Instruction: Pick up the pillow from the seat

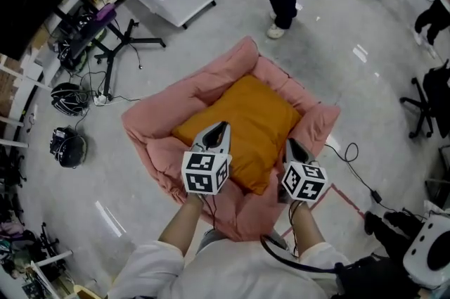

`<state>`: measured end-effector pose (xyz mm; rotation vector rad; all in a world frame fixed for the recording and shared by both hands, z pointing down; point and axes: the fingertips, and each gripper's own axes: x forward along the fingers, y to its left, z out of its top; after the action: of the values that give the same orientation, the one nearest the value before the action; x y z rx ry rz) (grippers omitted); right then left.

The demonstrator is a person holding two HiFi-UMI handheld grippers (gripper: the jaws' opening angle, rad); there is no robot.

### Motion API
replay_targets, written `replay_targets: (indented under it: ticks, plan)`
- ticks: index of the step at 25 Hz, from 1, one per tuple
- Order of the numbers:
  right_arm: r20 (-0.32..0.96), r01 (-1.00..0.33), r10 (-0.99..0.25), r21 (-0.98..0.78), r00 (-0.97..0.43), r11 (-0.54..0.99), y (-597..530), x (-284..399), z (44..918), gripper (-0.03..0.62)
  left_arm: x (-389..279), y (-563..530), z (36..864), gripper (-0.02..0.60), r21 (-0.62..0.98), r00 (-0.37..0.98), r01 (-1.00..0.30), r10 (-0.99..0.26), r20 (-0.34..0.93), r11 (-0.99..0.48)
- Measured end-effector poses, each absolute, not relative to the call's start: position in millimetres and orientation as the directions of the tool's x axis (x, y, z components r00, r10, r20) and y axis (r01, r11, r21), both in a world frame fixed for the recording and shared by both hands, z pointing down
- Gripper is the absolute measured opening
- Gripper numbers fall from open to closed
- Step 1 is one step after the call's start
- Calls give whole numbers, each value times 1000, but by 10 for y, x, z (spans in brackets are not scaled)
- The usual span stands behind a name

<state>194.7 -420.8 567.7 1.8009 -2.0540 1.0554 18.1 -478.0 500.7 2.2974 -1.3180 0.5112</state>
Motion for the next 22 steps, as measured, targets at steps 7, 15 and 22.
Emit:
replay_targets:
  ticks: [7, 15, 22]
  plan:
    - [610, -914, -752, -405, -250, -25, -4450, 1957, 6043, 80, 278, -5139, 5347, 122, 164, 509, -840, -648, 566, -517]
    - [655, -899, -703, -435, -279, -48, -4573, 1958, 6548, 155, 410, -5351, 5930, 233, 155, 527, -767, -474, 705, -622]
    - [704, -900, -632, -435, -324, -24, -4578, 1859, 7012, 242, 264, -5651, 6416, 269, 74, 432, -765, -424, 796, -640]
